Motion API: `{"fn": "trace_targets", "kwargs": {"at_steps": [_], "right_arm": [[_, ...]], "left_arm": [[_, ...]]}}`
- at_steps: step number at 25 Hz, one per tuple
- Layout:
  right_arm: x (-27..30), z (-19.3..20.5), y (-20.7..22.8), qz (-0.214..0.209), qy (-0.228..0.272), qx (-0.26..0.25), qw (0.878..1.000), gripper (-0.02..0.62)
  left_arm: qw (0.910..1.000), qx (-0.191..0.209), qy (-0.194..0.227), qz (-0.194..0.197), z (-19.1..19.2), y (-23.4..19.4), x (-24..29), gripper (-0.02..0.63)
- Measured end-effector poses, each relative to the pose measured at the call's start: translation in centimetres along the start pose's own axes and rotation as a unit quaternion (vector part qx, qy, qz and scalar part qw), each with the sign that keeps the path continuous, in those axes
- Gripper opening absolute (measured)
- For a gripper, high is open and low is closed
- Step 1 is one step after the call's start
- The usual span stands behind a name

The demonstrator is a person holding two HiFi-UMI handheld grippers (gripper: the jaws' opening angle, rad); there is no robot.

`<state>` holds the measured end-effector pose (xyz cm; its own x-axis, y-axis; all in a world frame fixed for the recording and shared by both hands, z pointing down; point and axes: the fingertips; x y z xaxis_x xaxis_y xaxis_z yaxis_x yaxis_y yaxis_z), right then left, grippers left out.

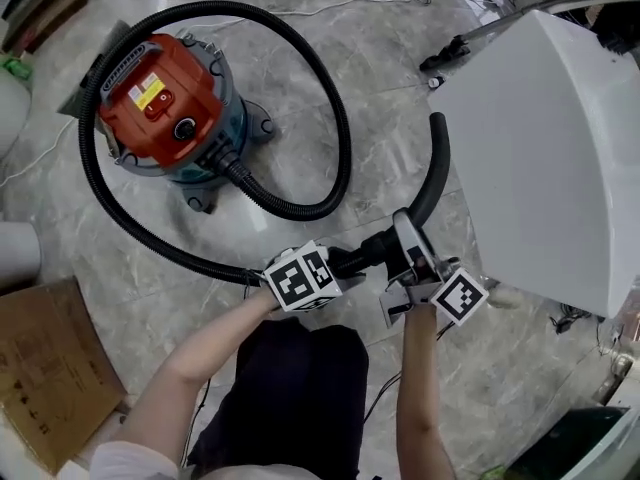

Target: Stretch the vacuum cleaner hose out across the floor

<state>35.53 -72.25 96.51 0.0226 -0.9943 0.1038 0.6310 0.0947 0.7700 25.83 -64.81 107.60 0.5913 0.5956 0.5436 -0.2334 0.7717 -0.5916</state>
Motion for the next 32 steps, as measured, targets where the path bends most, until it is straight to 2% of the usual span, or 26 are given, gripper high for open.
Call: {"fn": "trace_targets", "kwargs": {"at_steps": [6, 12, 32], "right_arm": [[-0.4, -2.7, -5.5, -0.002, -0.008, 0.003, 1.0, 0.178], [-1.4, -5.1, -10.6, 0.003, -0.014, 0.018, 1.0, 0.178], [-1.1, -12.3, -26.3, -0.01, -0.03, 0.035, 0.999, 0.178]], "left_arm": [[0.9996, -0.02, 0.014, 0.01, -2.8, 4.1, -4.2, 0.152], [0.9989, -0.045, 0.01, 0.013, -4.9, 8.6, -8.0, 0.152], [0.9985, -0.054, 0.008, 0.0, -12.0, 18.4, -20.4, 0.146]]}}
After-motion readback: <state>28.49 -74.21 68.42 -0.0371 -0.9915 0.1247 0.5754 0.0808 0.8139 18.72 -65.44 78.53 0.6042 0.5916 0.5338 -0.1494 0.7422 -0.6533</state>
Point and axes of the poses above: the fingertips, and each gripper's own axes: x forward along the fingers, y to its right, z out of its underside, and after that the axes turned 10 degrees about -x, right-handed
